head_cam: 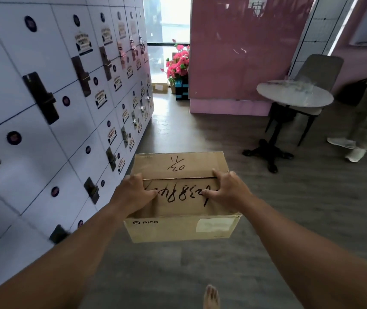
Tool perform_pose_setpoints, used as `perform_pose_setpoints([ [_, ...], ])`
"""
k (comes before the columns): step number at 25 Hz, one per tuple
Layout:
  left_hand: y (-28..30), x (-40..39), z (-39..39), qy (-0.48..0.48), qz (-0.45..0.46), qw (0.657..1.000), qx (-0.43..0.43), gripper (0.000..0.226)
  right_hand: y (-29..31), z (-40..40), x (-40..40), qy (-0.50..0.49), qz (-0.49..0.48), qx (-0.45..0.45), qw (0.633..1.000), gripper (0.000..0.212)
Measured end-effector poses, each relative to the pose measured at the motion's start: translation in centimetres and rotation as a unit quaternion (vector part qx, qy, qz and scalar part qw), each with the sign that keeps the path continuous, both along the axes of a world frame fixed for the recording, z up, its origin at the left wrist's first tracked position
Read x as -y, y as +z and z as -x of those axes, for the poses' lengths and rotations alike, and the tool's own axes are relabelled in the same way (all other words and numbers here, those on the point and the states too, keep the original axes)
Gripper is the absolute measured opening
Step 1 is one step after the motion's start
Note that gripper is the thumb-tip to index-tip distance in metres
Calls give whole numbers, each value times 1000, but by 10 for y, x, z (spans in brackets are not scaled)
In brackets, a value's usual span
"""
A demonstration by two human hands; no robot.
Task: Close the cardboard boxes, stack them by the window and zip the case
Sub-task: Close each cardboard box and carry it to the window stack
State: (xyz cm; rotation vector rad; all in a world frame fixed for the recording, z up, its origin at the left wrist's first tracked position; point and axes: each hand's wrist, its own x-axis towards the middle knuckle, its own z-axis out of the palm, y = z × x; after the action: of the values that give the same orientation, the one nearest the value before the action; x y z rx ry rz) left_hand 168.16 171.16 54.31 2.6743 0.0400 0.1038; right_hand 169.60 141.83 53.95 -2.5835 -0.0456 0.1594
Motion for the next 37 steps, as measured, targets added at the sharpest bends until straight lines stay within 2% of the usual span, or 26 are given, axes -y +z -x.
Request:
perform_pose_setpoints([
  [8,18,28,-239,29,23,999,-7,37,14,-260,25,26,15,-6,1000,100],
  [15,11,7,-458,35,26,999,3,40,16,-486,5,53,30,-1,998,95],
  [28,12,-17,-873,-20,1,999,-25,33,14,-872,-16,3,18,-38,999,101],
  [33,11,-2,-1036,4,4,999,-33,33,10,-1050,-6,29,17,-30,999,97],
  [37,22,-1,-1147,31,6,999,-40,37,21,-1173,-7,49,19,-24,998,81],
])
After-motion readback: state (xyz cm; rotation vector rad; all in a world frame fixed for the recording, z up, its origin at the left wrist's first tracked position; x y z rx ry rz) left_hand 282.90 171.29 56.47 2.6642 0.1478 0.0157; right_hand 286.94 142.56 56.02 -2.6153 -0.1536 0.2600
